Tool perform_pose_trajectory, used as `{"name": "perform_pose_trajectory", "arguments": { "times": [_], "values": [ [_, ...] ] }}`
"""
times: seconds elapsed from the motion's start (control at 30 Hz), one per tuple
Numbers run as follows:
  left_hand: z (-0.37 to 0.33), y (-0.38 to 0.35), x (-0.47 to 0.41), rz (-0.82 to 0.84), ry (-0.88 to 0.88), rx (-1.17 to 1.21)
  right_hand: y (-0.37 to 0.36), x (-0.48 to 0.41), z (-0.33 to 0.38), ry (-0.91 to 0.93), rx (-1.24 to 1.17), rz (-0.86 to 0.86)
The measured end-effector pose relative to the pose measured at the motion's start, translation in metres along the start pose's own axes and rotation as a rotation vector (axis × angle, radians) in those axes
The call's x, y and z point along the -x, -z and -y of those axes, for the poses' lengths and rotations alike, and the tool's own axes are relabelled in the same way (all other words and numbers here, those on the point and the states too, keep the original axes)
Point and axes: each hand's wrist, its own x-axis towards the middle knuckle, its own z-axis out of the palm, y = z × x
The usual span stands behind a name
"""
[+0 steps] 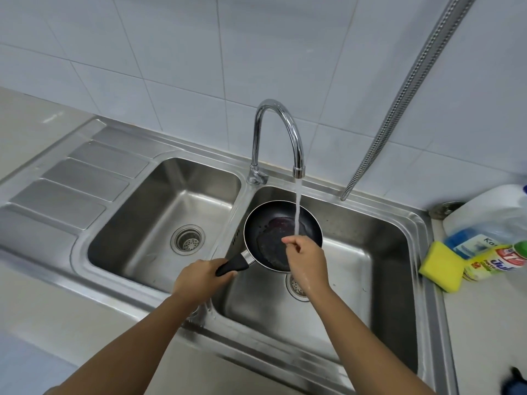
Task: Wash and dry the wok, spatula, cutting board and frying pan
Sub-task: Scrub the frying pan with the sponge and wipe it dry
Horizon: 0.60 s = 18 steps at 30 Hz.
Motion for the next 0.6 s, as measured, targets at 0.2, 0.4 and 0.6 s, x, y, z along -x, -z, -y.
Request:
{"name": "perform_pose_trajectory", "arguments": {
  "times": [0.2,0.4,0.6],
  "values": [
    [0.006,0.005,0.000,-0.016,-0.005,-0.002,-0.035,-0.015,0.026,0.285,0.193,0.036],
    [0.006,0.010,-0.007,0.016,-0.049,-0.018,-0.064,-0.062,0.060,0.341,0.667,0.037],
    [0.018,0.014,-0.021,0.048,-0.049,0.002,-0.087,-0.102,0.062,0.327,0.841,0.026]
  ]
}}
